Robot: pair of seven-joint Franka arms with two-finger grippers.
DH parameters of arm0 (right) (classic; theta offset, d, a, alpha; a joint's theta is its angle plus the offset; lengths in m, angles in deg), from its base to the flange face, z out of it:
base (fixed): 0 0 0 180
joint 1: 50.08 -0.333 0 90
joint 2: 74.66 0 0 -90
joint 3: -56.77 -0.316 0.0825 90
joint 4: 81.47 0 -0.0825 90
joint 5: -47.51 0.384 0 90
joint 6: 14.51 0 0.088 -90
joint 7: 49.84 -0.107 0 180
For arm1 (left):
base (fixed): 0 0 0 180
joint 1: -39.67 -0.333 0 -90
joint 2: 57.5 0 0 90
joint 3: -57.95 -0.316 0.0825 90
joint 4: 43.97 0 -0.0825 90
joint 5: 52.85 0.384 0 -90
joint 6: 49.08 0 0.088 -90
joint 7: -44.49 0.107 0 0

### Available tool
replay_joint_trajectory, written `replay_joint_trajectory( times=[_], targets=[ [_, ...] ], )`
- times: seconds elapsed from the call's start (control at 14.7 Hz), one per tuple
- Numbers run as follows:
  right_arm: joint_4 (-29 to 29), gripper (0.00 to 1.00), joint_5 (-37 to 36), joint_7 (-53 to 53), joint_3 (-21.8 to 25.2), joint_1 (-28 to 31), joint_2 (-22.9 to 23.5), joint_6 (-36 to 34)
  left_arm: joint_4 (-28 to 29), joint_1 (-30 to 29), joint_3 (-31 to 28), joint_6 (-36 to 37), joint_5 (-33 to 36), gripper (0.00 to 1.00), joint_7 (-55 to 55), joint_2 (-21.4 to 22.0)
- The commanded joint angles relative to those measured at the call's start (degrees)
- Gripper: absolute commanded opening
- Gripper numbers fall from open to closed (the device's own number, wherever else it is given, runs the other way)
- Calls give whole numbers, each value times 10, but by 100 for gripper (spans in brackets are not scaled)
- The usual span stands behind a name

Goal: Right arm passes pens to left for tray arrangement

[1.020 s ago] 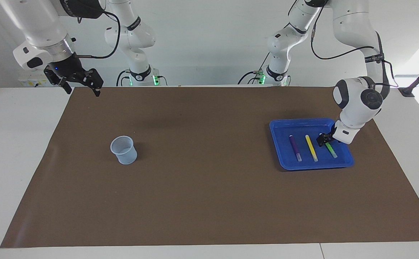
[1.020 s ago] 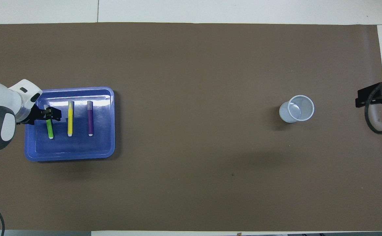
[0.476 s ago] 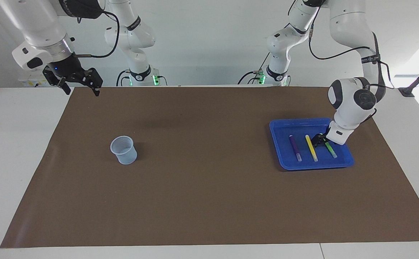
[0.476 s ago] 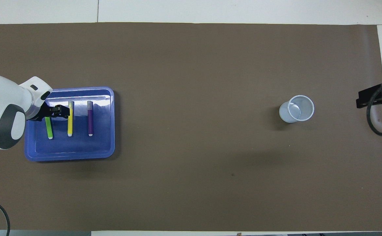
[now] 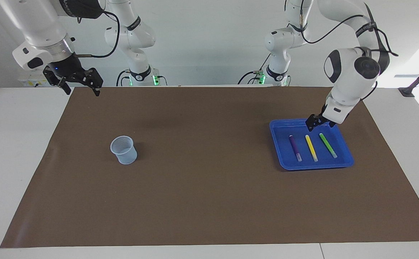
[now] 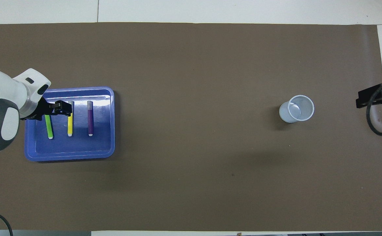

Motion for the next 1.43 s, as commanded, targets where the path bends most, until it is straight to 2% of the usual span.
replay_joint_trajectory(
  times=[0.0,0.14,0.2,0.34,0.48,0.75,1.36],
  targets=[
    [12,100,-1,16,-3,7,-11,4,-113,47,-39,147,-8,100,4,22],
    [12,100,-1,16,-3,7,-11,4,-181,90,-64,219,-19,100,9,17],
    [12,100,-1,16,-3,7,-11,4,-190,117,-91,219,-44,100,3,16],
    [12,100,-1,16,-3,7,-11,4,-168,144,-116,175,-54,100,7,17],
    [12,100,-1,16,-3,7,-11,4,-158,144,-110,149,-54,100,5,16],
    [12,100,-1,16,-3,7,-11,4,-168,136,-103,182,-54,100,8,15],
    [12,100,-1,16,-3,7,-11,4,-172,136,-92,203,-57,100,9,18]
  ],
)
